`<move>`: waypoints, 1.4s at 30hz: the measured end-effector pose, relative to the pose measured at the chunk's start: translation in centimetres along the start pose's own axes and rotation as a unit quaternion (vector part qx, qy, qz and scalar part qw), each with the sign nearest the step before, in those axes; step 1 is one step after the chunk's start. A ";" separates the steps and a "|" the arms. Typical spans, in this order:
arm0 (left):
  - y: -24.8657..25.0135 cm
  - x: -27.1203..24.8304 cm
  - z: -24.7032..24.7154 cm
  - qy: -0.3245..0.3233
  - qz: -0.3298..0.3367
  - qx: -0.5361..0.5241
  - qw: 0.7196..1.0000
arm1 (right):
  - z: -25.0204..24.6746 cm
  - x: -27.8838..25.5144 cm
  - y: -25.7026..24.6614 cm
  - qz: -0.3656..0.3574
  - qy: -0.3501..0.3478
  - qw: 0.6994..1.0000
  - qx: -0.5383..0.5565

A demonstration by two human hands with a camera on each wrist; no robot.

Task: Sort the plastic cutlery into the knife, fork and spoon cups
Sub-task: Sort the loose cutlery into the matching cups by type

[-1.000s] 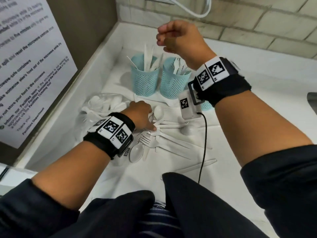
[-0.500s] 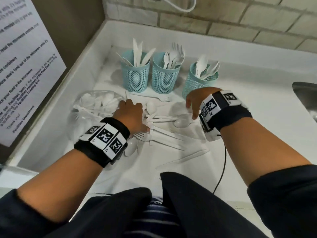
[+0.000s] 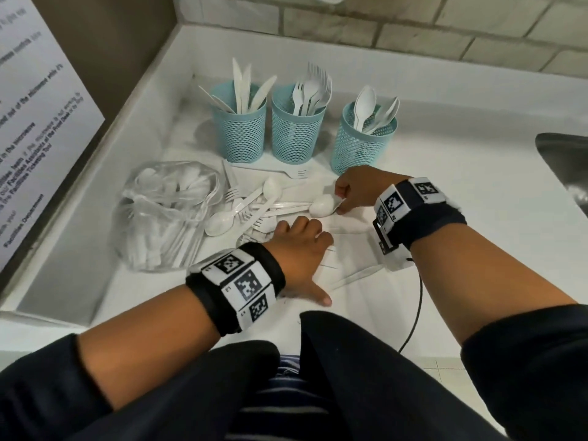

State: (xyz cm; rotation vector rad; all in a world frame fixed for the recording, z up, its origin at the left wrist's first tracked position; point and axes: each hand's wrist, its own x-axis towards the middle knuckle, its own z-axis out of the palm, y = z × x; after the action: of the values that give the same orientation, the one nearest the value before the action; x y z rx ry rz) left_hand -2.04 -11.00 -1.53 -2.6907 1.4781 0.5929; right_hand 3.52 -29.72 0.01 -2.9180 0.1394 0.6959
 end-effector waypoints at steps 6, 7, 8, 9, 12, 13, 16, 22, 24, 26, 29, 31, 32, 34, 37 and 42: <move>0.1 0.9 -0.3 0.007 -0.004 0.010 1.000 | 0.3 -0.2 -0.1 -0.014 0.021 1.000 0.007; 0.1 1.1 -0.4 0.006 -0.007 0.008 1.000 | 0.4 -0.2 -0.2 -0.017 0.019 1.000 0.003; 0.0 1.2 -0.5 0.006 -0.010 0.005 1.000 | 0.4 -0.2 -0.2 -0.021 0.017 1.000 -0.001; -0.1 1.4 -0.6 0.009 -0.013 0.003 1.000 | 0.4 -0.2 -0.3 -0.027 0.017 0.999 -0.004; -0.5 2.0 -0.9 0.028 -0.020 0.009 0.999 | 0.3 -0.2 -0.2 -0.044 0.026 0.999 0.003; -0.7 2.1 -1.0 0.033 -0.024 0.008 0.999 | 0.3 -0.3 -0.2 -0.041 0.025 0.999 0.007; -1.1 2.6 -1.2 0.031 -0.035 0.004 0.999 | 0.5 -0.3 0.0 -0.019 0.008 0.999 0.030; -2.2 2.9 -1.1 0.023 -0.029 -0.019 0.999 | -0.1 -0.9 0.1 0.030 -0.037 0.997 0.059; -2.7 3.0 -1.2 0.015 -0.028 -0.043 0.999 | -0.1 -1.2 0.1 0.039 -0.064 0.990 0.116; -3.2 2.9 -1.7 0.012 -0.030 -0.085 0.996 | -0.1 -1.1 0.4 0.035 -0.093 0.985 0.142; -4.0 2.3 -3.2 0.013 -0.025 -0.152 0.988 | -0.4 -1.5 0.7 0.029 -0.167 0.973 0.157; -4.7 1.9 -4.2 0.027 -0.027 -0.214 0.976 | -0.5 -1.9 0.6 0.017 -0.211 0.967 0.142; -5.0 1.7 -4.5 0.039 -0.024 -0.254 0.966 | -0.3 -2.1 0.4 0.015 -0.217 0.969 0.118; -5.6 1.6 -5.1 0.072 -0.015 -0.326 0.943 | 0.4 -2.4 -0.3 0.016 -0.189 0.981 0.045; -6.0 1.6 -5.6 0.140 -0.016 -0.424 0.894 | 1.5 -2.8 -1.3 0.025 -0.086 0.994 -0.062; -5.9 1.2 -6.1 0.207 -0.033 -0.552 0.807 | 1.9 -2.9 -2.3 0.006 -0.067 0.997 -0.028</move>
State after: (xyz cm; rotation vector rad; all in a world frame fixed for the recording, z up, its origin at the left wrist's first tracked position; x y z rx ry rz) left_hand 5.33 -9.85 2.73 -3.9419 1.3093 1.2321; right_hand 0.34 -26.95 -0.12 -2.9139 0.1235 0.9091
